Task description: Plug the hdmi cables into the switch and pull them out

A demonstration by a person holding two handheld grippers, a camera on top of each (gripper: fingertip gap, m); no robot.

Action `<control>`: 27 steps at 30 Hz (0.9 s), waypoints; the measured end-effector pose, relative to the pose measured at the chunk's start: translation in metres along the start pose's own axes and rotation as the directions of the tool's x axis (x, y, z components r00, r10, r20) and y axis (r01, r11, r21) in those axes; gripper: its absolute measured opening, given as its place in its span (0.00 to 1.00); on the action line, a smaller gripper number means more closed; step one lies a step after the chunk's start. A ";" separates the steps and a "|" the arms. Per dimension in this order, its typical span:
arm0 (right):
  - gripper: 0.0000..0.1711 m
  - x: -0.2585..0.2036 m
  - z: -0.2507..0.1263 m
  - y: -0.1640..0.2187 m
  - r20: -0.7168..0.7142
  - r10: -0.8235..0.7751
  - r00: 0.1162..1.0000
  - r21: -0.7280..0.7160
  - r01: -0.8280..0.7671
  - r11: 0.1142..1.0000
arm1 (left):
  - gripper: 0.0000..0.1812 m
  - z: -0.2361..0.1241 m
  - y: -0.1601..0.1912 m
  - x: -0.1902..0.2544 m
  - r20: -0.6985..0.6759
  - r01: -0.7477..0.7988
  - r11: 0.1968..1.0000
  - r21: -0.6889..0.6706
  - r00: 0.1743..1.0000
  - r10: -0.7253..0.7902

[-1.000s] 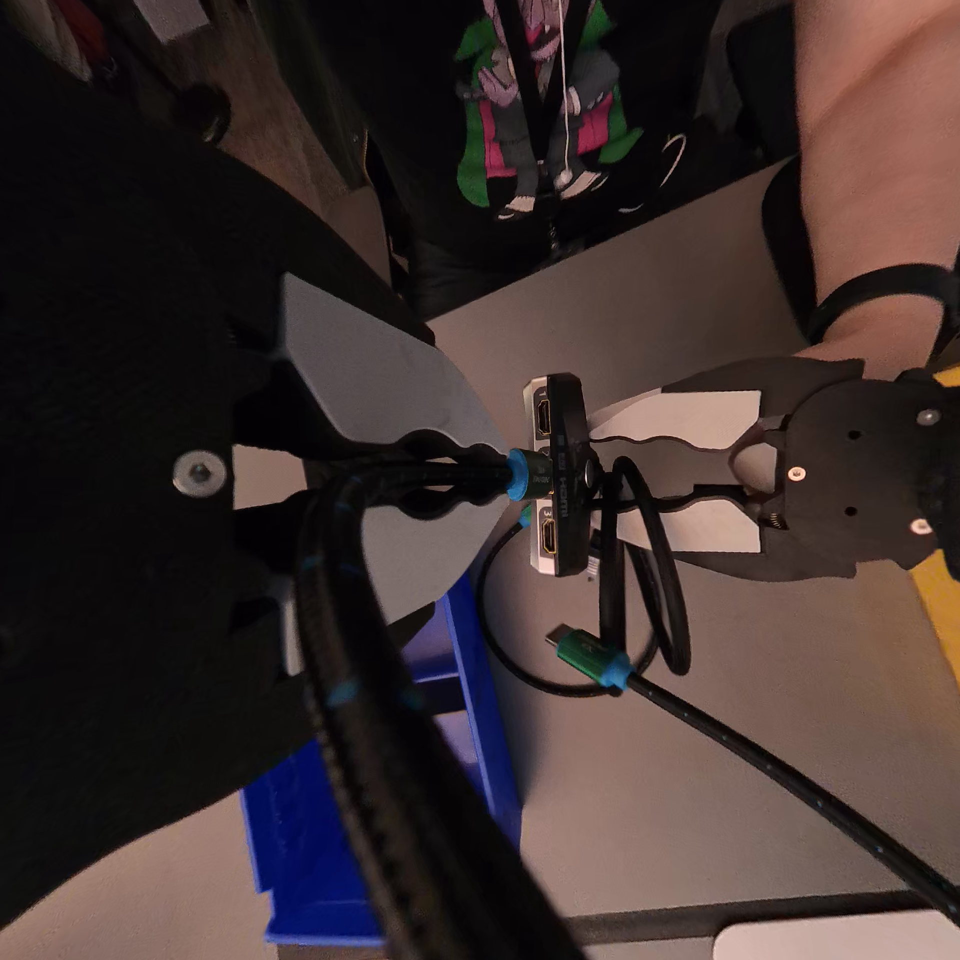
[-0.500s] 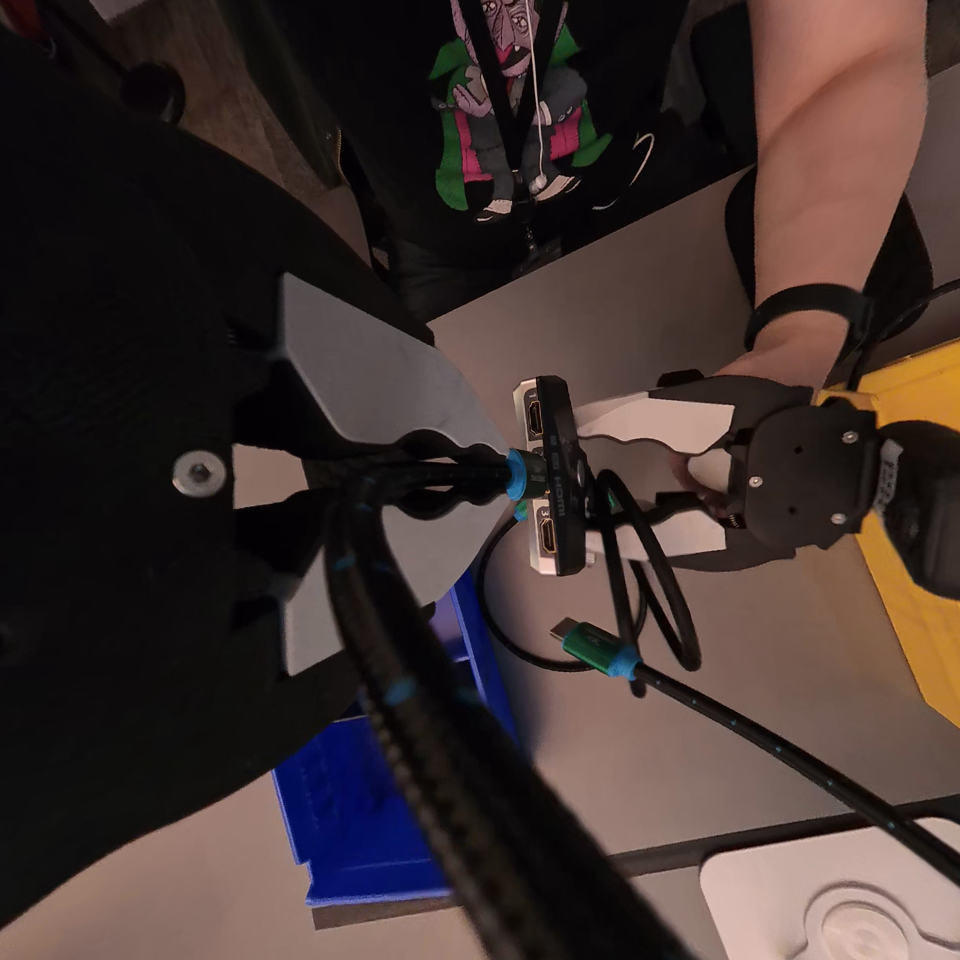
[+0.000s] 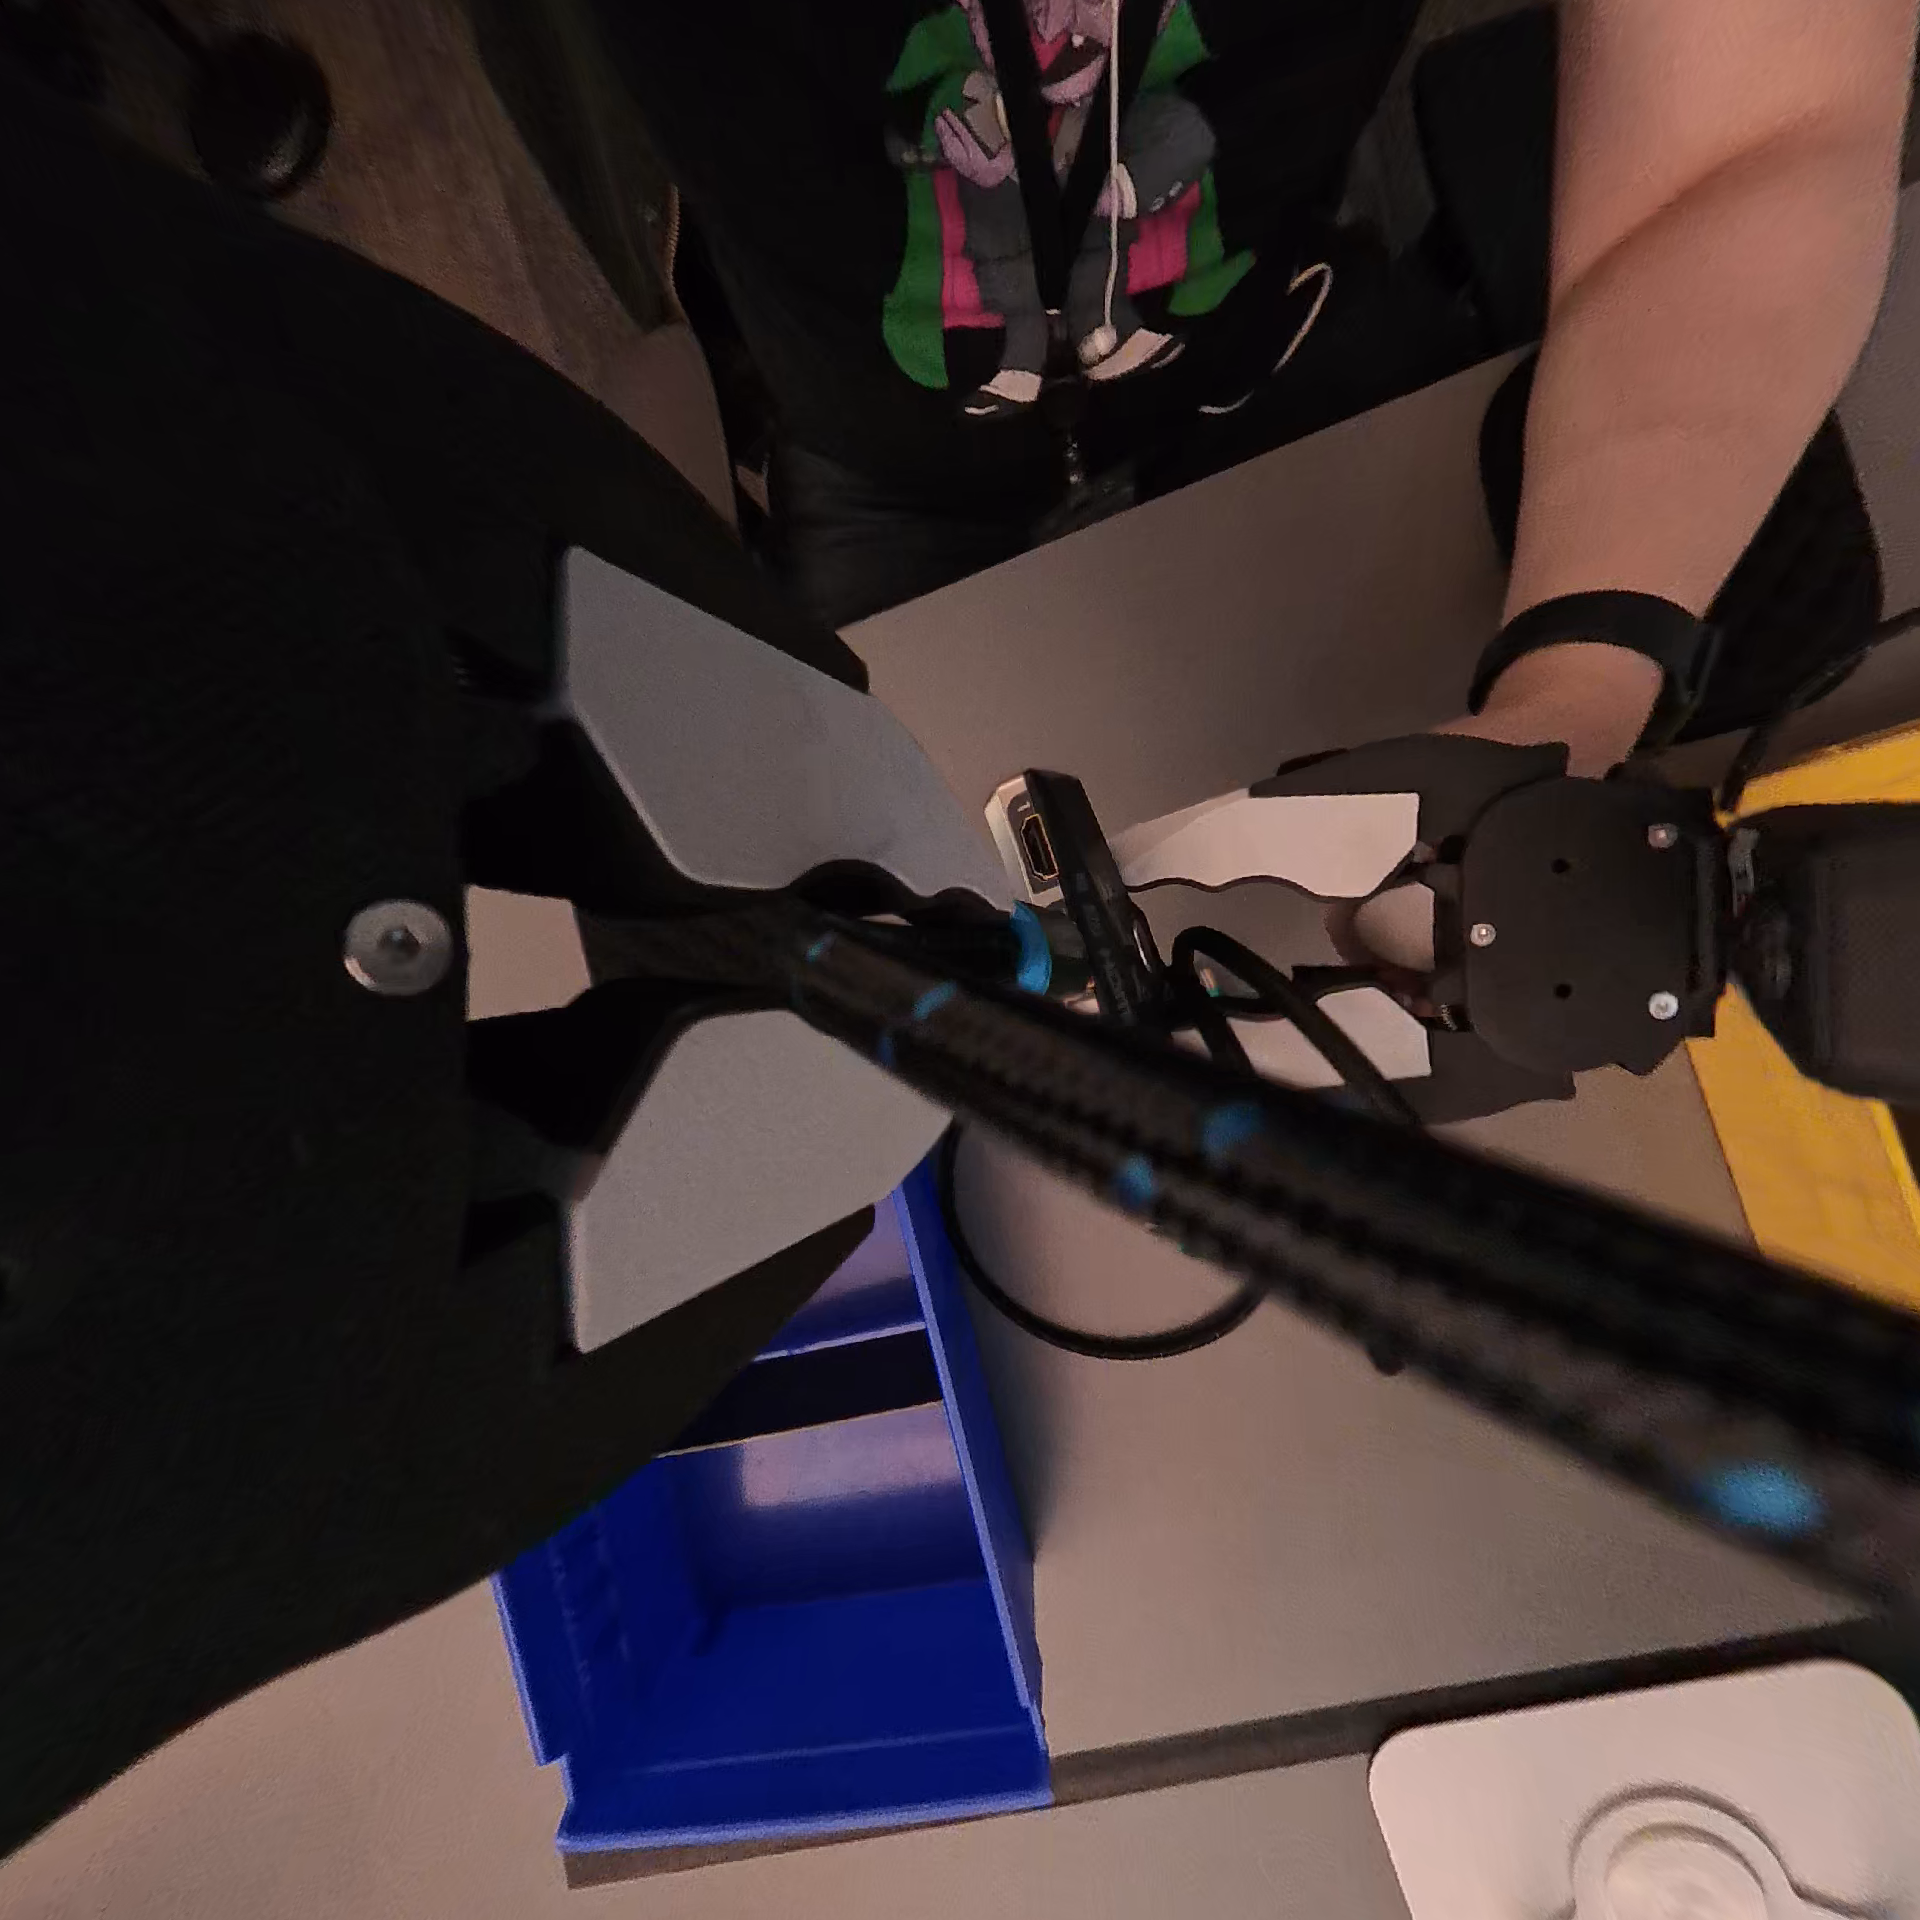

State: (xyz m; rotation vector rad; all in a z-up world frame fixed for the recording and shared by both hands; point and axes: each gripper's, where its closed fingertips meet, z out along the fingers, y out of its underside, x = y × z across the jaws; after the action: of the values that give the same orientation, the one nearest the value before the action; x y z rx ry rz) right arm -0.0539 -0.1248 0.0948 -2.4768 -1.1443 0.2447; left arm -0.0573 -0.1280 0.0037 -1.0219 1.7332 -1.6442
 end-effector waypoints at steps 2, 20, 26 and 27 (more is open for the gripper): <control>0.05 0.007 0.010 0.002 -0.024 0.035 0.999 0.025 -0.035 0.999 | 0.22 -0.003 0.007 -0.013 0.082 -0.028 0.999 0.028 0.996 0.026; 0.05 0.028 0.039 -0.009 0.016 0.097 0.995 0.083 -0.098 0.992 | 0.22 0.005 0.030 -0.034 0.182 -0.022 0.999 0.045 0.983 0.014; 0.05 0.018 0.032 -0.002 0.068 -0.028 0.997 0.047 0.025 0.999 | 0.21 0.001 0.031 -0.020 0.096 0.015 0.991 -0.130 0.995 -0.002; 0.05 0.017 0.032 0.001 0.073 -0.037 0.997 0.051 0.033 0.998 | 0.21 -0.001 0.033 -0.020 0.097 0.013 0.984 -0.178 0.995 0.004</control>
State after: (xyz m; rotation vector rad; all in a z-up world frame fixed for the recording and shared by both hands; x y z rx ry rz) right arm -0.0520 -0.1032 0.0654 -2.4206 -1.1956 0.3530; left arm -0.0521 -0.1124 -0.0308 -1.1682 1.8391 -1.4368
